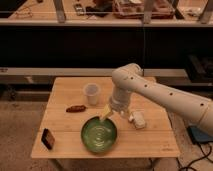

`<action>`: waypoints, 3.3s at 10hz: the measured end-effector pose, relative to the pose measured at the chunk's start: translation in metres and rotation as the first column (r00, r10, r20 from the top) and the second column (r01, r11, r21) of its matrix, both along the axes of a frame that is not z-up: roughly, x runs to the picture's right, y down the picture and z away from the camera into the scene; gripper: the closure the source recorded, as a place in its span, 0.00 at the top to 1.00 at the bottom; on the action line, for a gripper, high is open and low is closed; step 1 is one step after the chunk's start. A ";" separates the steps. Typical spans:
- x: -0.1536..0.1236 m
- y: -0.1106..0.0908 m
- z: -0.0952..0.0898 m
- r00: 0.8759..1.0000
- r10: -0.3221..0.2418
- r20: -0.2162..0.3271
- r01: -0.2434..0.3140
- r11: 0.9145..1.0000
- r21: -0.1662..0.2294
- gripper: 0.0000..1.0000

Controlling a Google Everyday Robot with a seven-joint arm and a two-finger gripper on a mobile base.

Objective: Knock the eraser over

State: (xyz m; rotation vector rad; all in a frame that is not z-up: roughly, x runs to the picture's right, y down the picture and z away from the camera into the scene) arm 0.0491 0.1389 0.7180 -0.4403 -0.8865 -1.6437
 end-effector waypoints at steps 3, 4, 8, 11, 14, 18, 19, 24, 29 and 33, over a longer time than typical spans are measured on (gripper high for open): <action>0.000 0.000 0.000 1.000 0.000 0.000 0.000 1.000 0.000 0.80; 0.000 0.000 0.000 1.000 0.000 0.000 0.000 1.000 0.000 0.80; -0.007 0.001 -0.004 1.000 0.011 0.020 -0.011 1.000 0.008 0.80; -0.060 0.018 -0.043 0.980 0.095 0.178 -0.101 0.995 0.026 0.75; -0.112 0.061 -0.089 0.930 0.132 0.343 -0.145 0.989 0.011 0.46; -0.166 0.150 -0.123 0.857 0.155 0.491 -0.138 0.988 -0.070 0.05; -0.171 0.158 -0.127 0.848 0.154 0.507 -0.131 0.988 -0.081 0.02; -0.172 0.159 -0.128 0.848 0.152 0.508 -0.129 0.988 -0.080 0.02; -0.265 0.208 -0.190 0.680 0.219 0.700 -0.154 0.976 -0.156 0.02; -0.323 0.255 -0.178 0.639 0.241 0.731 -0.115 0.969 -0.219 0.02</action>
